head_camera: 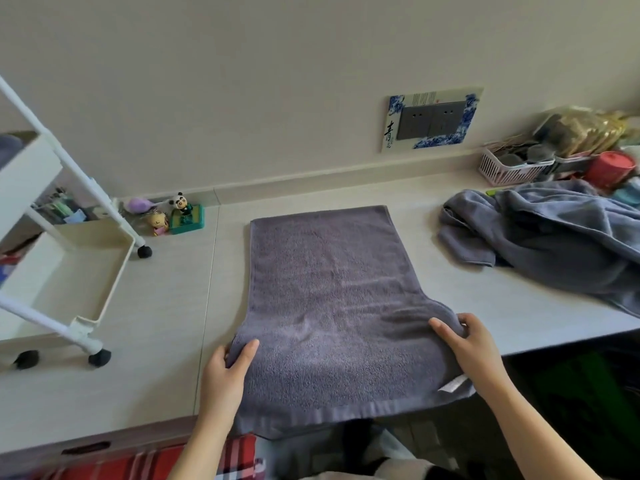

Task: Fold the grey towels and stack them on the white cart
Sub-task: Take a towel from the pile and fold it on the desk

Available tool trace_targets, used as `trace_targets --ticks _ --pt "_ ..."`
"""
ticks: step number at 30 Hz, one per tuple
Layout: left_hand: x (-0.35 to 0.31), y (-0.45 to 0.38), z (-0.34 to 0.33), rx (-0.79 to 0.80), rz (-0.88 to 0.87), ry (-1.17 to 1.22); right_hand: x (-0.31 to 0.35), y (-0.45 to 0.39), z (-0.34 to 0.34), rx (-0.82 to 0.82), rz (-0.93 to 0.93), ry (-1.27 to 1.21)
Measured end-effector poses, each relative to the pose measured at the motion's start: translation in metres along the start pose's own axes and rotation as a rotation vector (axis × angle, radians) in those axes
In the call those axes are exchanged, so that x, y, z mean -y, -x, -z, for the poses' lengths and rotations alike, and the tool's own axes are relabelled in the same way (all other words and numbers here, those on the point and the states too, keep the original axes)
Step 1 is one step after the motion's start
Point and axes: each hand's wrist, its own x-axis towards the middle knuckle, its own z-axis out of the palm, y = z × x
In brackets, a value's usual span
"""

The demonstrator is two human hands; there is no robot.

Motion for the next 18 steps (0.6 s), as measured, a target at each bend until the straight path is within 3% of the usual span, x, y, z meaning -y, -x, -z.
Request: trace_targets --ticks 4,7,10,14,18 --pt "-0.012 -0.031 -0.009 -0.065 0.048 0.045 0.016 -0.028 -0.005 -0.001 -0.048 -0.117" --pt "-0.011 -0.066 -0.015 -0.097 0.155 0.101 0.019 -0.066 -0.012 0.017 -0.185 -0.256" --pt "-0.013 -0.105 -0.024 -0.071 0.340 0.162 0.022 -0.112 -0.022 0.031 -0.351 -0.417" --pt "-0.034 -0.125 -0.041 0.068 0.693 0.419 0.027 -0.151 -0.035 0.231 -0.595 -0.556" --pt "-0.034 -0.144 -0.049 0.019 0.707 0.614 0.026 -0.173 -0.046 0.154 -0.663 -0.745"
